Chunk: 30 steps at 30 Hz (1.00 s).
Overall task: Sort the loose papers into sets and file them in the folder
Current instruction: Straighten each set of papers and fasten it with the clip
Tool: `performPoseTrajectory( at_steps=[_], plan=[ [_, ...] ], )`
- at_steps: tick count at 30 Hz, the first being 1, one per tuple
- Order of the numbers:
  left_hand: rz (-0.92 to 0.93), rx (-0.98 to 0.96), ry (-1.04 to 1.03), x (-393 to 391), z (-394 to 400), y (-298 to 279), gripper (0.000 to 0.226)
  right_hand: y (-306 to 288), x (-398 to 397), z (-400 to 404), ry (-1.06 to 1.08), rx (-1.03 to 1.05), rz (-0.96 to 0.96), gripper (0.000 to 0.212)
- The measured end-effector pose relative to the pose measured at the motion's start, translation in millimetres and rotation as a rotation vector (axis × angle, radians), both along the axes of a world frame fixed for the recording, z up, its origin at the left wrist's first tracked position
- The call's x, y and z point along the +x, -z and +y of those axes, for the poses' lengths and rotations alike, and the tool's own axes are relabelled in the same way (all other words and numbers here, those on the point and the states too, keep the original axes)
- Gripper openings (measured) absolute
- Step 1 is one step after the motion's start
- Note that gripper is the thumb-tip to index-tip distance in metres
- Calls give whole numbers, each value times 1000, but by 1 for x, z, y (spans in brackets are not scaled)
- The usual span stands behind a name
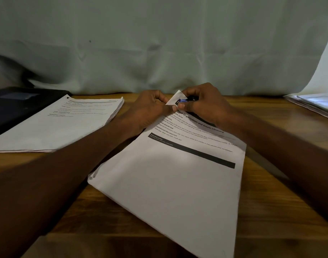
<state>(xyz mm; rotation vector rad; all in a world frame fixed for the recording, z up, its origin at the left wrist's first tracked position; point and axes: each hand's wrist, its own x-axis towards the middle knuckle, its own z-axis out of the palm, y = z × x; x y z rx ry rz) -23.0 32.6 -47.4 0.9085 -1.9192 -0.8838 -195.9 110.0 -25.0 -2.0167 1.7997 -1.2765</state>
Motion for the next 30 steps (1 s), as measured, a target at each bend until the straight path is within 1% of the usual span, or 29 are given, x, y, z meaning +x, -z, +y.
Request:
performPoseTrajectory(
  at_steps=[3, 7, 12, 13, 15, 16, 17, 19, 21, 24, 27, 30],
  plan=[
    [8, -16, 11, 0, 2, -3, 29, 4, 3, -3, 26, -34, -126, 25],
    [33, -24, 15, 1, 2, -2, 27, 8, 0, -5, -14, 7, -138, 28],
    [50, 42, 102, 5, 0, -1, 18, 2, -4, -2, -96, 32, -39, 33],
    [44, 53, 116, 6, -1, -3, 19, 1, -5, -2, -97, 21, 12, 33],
    [-4, 44, 98, 8, -1, -4, 18, 2, -6, -3, -89, 10, 180, 37],
    [-30, 32, 78, 8, 0, -4, 15, 3, -7, -4, -83, 19, 234, 41],
    [-41, 29, 61, 9, 1, -5, 12, 3, -7, -4, -87, 34, 246, 45],
    [-28, 57, 53, 10, 3, -6, 12, 2, -9, -3, -112, 76, 201, 51],
    [11, 107, 72, 11, 3, -9, 16, 0, -13, -1, -132, 131, 144, 53],
    [62, 190, 117, 14, 4, -12, 22, -2, -19, 0, -126, 158, 91, 53],
    [99, 225, 128, 16, 6, -13, 19, -3, -23, 0, -109, 178, 48, 53],
    [131, 242, 146, 18, 8, -14, 19, -1, -18, 1, -140, 200, 37, 49]
  ],
)
